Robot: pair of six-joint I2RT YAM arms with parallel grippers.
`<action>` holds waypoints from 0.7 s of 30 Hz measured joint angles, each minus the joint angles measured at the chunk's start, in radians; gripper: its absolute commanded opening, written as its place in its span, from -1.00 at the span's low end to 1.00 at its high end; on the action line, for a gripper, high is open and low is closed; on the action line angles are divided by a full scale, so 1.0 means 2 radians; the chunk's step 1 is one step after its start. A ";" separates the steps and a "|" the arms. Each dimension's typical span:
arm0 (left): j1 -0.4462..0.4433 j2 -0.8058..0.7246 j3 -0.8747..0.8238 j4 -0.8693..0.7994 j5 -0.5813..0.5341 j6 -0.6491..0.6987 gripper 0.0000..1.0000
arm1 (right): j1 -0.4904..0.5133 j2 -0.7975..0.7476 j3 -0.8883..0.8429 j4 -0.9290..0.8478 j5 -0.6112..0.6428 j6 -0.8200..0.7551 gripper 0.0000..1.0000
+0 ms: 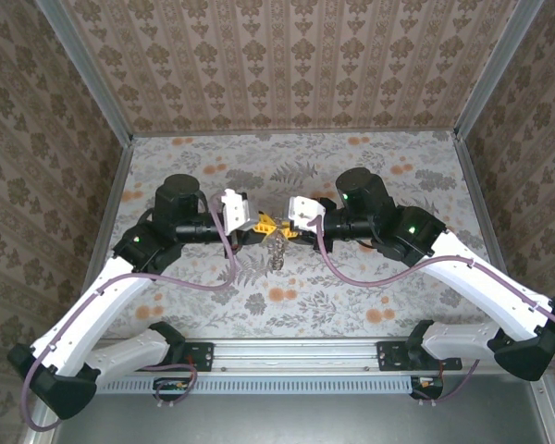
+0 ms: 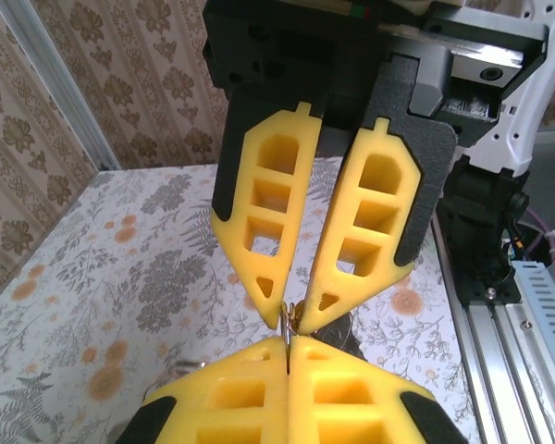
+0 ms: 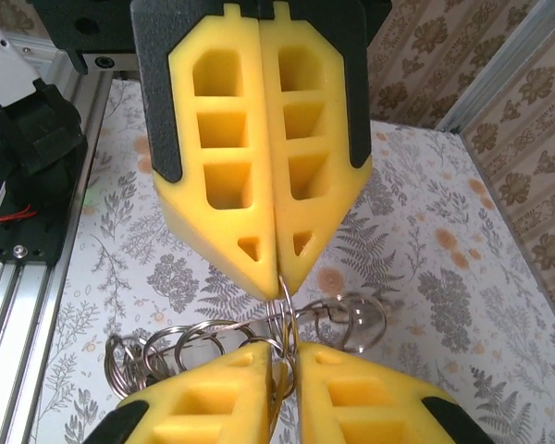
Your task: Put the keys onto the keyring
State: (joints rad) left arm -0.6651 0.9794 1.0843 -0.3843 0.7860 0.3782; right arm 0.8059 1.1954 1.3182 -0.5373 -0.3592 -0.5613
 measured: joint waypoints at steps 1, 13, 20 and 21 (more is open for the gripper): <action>0.002 -0.001 -0.002 0.005 0.006 -0.004 -1.00 | 0.000 0.000 0.000 0.001 -0.002 0.001 -0.72; 0.009 -0.004 -0.007 0.016 0.026 -0.013 -1.00 | -0.001 -0.003 0.000 0.007 -0.014 0.007 -1.00; -0.009 0.002 0.008 -0.011 -0.015 0.007 -0.78 | -0.004 -0.006 -0.003 0.005 -0.017 0.007 -1.00; -0.013 0.004 0.012 -0.017 -0.026 0.013 -0.74 | -0.005 -0.006 -0.003 0.005 -0.016 0.007 -1.00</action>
State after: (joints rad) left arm -0.6918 0.9871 1.1088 -0.4187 0.7338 0.4042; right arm 0.7967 1.1824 1.3125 -0.5282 -0.3904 -0.5468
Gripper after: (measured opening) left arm 0.101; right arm 0.066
